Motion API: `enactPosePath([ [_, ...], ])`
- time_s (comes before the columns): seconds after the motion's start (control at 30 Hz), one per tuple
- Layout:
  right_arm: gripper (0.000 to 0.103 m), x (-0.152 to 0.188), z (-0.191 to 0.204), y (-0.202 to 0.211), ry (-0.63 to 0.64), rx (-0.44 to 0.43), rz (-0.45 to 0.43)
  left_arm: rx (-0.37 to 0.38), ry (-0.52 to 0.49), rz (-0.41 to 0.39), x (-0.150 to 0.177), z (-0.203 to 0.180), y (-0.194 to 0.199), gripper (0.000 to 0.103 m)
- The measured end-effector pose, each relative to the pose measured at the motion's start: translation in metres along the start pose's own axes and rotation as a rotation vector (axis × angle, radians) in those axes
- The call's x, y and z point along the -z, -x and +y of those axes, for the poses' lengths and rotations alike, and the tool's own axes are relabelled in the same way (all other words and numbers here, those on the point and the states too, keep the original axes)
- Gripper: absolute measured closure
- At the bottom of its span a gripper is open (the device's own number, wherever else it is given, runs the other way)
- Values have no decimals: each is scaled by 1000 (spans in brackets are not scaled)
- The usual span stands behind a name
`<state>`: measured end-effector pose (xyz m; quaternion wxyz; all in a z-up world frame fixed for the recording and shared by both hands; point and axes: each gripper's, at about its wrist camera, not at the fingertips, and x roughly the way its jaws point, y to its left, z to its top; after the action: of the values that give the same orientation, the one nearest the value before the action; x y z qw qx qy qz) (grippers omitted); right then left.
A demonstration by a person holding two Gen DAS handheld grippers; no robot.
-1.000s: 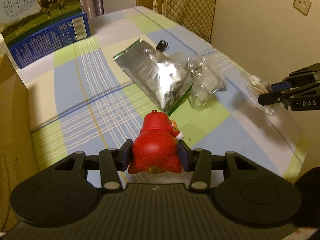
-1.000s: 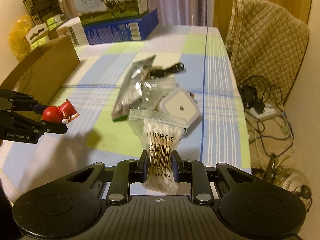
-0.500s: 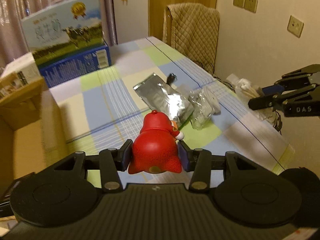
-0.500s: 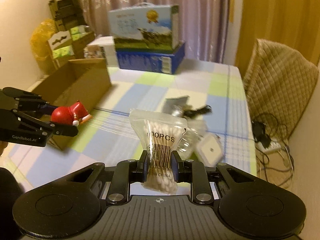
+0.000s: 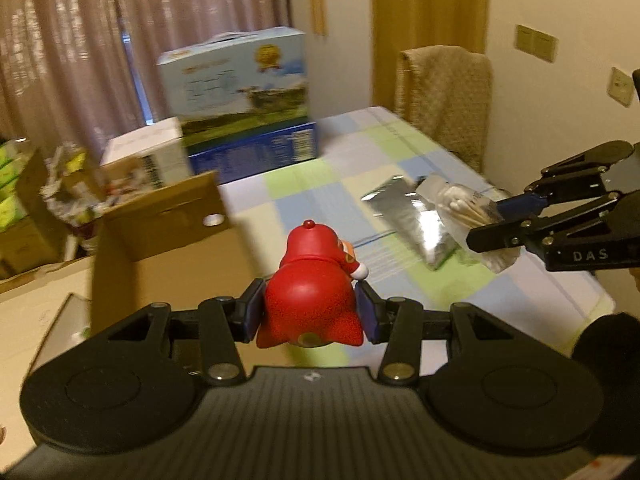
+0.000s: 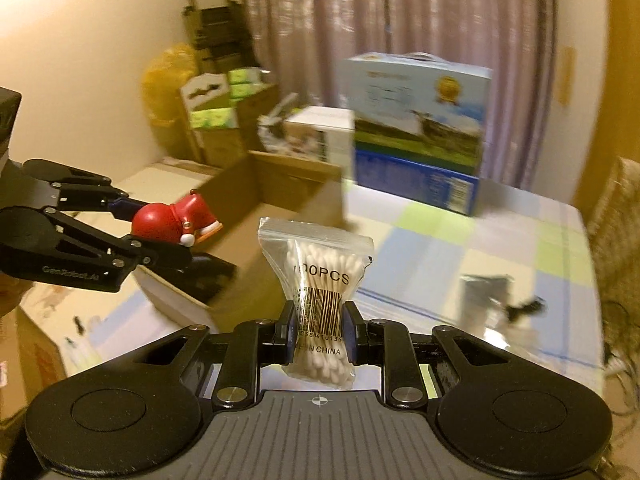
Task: Organize objects
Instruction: 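Carry the red toy and swab bag to the cardboard box and release both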
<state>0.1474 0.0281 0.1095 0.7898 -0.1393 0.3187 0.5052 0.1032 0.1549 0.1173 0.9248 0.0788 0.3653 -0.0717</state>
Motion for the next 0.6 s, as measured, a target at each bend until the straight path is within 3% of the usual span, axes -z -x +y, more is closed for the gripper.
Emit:
enactPosePath([
  [0.23,83,-29,48,-50,51,-83,13,-95,46,32,13,68,8,60],
  [0.6,83,-48,67,-120,24,-134,61,-128,73,97,23,135,-29,60],
])
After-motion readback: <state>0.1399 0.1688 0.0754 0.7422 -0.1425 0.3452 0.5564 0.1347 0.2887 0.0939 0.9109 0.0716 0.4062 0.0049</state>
